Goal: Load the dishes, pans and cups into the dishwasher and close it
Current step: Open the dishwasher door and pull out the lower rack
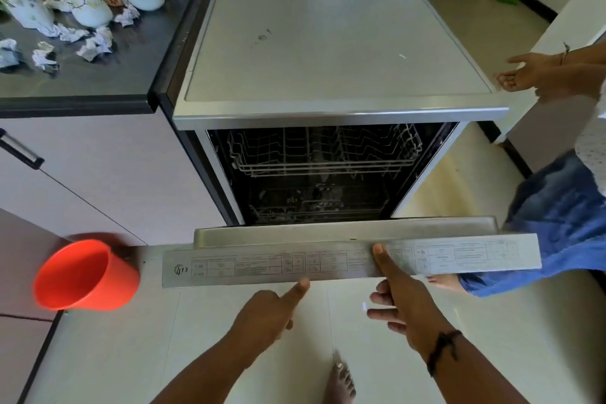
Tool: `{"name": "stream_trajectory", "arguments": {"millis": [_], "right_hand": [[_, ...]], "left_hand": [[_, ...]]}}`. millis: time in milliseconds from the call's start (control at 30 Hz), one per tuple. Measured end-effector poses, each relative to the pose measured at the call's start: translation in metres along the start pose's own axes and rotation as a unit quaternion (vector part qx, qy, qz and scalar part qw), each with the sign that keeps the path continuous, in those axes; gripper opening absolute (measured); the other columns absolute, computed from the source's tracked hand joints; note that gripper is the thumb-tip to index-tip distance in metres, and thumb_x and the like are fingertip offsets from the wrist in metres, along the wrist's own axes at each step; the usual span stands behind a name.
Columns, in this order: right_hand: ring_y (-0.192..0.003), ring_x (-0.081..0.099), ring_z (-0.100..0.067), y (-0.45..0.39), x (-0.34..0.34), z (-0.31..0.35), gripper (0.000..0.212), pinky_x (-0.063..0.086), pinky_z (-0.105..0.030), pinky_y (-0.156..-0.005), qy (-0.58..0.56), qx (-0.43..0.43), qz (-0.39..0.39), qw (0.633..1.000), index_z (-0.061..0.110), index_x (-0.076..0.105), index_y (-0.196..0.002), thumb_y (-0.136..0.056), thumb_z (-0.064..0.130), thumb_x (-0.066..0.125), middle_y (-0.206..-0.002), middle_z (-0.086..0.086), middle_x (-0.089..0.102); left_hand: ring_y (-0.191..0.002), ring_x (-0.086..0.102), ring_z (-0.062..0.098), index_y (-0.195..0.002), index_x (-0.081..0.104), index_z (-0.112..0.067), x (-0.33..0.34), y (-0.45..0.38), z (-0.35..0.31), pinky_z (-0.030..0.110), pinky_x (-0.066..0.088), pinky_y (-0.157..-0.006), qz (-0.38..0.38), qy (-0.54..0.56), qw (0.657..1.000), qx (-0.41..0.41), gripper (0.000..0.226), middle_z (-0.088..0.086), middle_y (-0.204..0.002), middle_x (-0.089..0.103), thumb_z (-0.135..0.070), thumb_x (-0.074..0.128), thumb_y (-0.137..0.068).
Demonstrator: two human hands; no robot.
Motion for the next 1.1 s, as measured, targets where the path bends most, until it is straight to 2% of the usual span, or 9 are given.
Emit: {"name": "stream_trajectory", "arguments": {"millis": [67,200,267,367,433,533,700,967,1100], "right_hand": [[-0.071,0.067,-0.025,0.005,-0.012,0.007,0.07,0.056,-0.041,-0.063,0.065,-0.064,-0.065,0.994,0.01,0.057,-0.076,-0.067,0.079,0.054,-0.073,-0.007,0.064],[-0.071,0.062,-0.021,0.015,-0.023,0.031,0.082,0.048,-0.049,-0.087,0.421,-0.165,-0.172,0.875,0.017,0.055,-0.065,-0.071,0.091,0.021,-0.061,0.003,0.057],[-0.089,0.058,-0.025,0.029,-0.023,0.054,0.067,0.04,-0.049,-0.094,0.543,-0.212,-0.25,0.773,0.022,0.057,-0.08,-0.08,0.082,0.027,-0.078,0.003,0.058],[-0.117,0.044,-0.036,0.045,-0.01,0.086,0.078,0.037,-0.052,-0.095,0.609,-0.301,-0.318,0.662,0.012,0.049,-0.12,-0.075,0.076,0.051,-0.121,-0.016,0.051],[-0.14,0.017,-0.041,0.027,-0.011,0.086,0.098,0.022,-0.057,-0.108,0.626,-0.283,-0.249,0.682,0.014,0.025,-0.144,-0.073,0.076,0.053,-0.15,-0.018,0.025],[-0.145,-0.009,-0.038,-0.003,-0.019,0.08,0.108,0.002,-0.057,-0.114,0.614,-0.241,-0.125,0.741,0.026,0.006,-0.152,-0.07,0.082,0.049,-0.161,-0.009,-0.002],[-0.145,-0.015,-0.036,-0.023,-0.022,0.051,0.107,-0.003,-0.055,-0.117,0.636,-0.234,-0.032,0.735,0.036,0.0,-0.151,-0.066,0.09,0.036,-0.161,-0.003,-0.004],[-0.146,-0.003,-0.032,-0.032,-0.023,-0.001,0.114,-0.004,-0.056,-0.115,0.647,-0.237,0.009,0.725,0.038,0.014,-0.149,-0.055,0.095,0.044,-0.159,-0.006,0.014],[-0.145,0.004,-0.035,-0.028,-0.023,-0.071,0.122,0.001,-0.055,-0.116,0.667,-0.244,0.014,0.704,0.037,0.012,-0.149,-0.048,0.1,0.036,-0.158,-0.007,0.016]], "left_hand": [[-0.071,0.06,0.008,-0.082,0.055,-0.022,-0.013,0.009,-0.013,0.024,0.052,-0.071,-0.087,-0.138,0.982,0.091,0.043,-0.006,-0.077,0.062,-0.063,0.046,-0.088],[-0.065,0.056,0.008,-0.075,0.048,-0.026,-0.047,0.047,-0.06,0.023,0.047,-0.061,-0.29,-0.218,0.889,0.278,0.03,-0.011,-0.07,0.056,-0.048,0.044,-0.094],[-0.085,0.059,0.017,-0.087,0.054,-0.024,-0.051,0.049,-0.076,0.031,0.048,-0.077,-0.342,-0.277,0.835,0.33,0.029,-0.005,-0.088,0.06,-0.049,0.041,-0.092],[-0.142,0.022,0.028,-0.139,0.038,-0.021,-0.036,0.01,-0.074,0.045,0.017,-0.116,-0.265,-0.355,0.858,0.26,0.062,0.005,-0.151,0.033,-0.06,0.035,-0.091],[-0.147,0.0,0.027,-0.151,0.013,-0.019,-0.019,-0.004,-0.068,0.046,0.001,-0.119,-0.223,-0.387,0.86,0.245,0.079,0.006,-0.16,0.009,-0.067,0.025,-0.09],[-0.147,-0.003,0.028,-0.152,0.004,-0.02,-0.009,-0.006,-0.06,0.047,-0.002,-0.119,-0.248,-0.41,0.839,0.256,0.087,0.006,-0.161,0.006,-0.074,0.01,-0.084],[-0.147,-0.007,0.027,-0.152,0.004,-0.022,0.001,-0.004,-0.044,0.045,-0.008,-0.119,-0.242,-0.414,0.84,0.254,0.094,0.005,-0.16,0.005,-0.077,0.001,-0.076],[-0.146,0.008,0.032,-0.15,0.021,-0.017,0.038,0.016,0.005,0.048,0.006,-0.119,-0.283,-0.412,0.821,0.275,0.088,0.011,-0.156,0.022,-0.077,0.017,-0.084],[-0.146,0.012,0.033,-0.149,0.03,-0.016,0.078,0.027,0.064,0.047,0.012,-0.118,-0.266,-0.391,0.84,0.266,0.084,0.012,-0.155,0.027,-0.072,0.032,-0.087]]}}
Point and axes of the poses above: each hand's wrist, its own y-axis away from the middle knuckle, its own x-axis out of the palm, z = x × y, the point moved 9 cm from there along -y, towards the middle knuckle
